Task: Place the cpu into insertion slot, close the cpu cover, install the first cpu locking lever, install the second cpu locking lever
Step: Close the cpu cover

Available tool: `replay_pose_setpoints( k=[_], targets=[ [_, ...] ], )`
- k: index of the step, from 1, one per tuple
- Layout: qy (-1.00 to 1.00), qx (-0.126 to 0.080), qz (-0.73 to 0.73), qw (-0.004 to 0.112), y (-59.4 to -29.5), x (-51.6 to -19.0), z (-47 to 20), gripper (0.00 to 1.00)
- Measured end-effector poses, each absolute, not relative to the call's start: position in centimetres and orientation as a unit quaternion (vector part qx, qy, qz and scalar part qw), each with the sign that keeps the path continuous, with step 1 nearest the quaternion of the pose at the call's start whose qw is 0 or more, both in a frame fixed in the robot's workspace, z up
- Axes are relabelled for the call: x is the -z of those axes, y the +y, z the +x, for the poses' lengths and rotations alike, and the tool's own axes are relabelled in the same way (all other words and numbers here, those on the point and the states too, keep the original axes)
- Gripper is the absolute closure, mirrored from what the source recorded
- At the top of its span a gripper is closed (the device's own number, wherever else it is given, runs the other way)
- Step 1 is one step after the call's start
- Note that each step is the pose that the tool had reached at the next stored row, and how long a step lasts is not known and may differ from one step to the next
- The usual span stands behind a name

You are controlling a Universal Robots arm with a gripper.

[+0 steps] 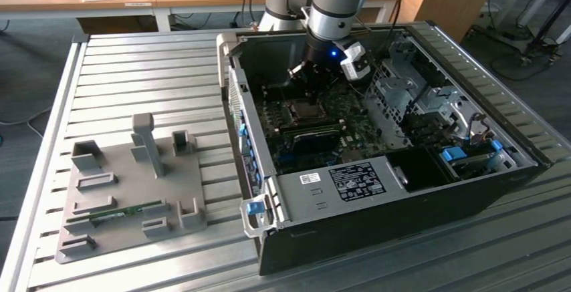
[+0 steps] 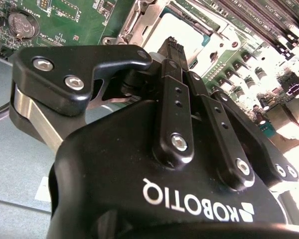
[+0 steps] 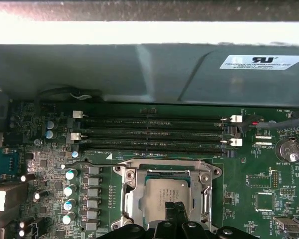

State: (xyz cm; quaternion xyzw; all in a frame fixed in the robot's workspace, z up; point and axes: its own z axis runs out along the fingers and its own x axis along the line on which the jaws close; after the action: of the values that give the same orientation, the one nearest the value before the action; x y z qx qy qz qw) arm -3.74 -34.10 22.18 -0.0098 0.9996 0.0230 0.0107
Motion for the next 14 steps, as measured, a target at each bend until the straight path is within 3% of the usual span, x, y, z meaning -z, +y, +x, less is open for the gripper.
replay_pose_setpoints(
  k=[14],
  targets=[
    [1.000, -0.023, -0.010, 0.011, -34.10, -22.08, -4.28, 0.89]
  ],
)
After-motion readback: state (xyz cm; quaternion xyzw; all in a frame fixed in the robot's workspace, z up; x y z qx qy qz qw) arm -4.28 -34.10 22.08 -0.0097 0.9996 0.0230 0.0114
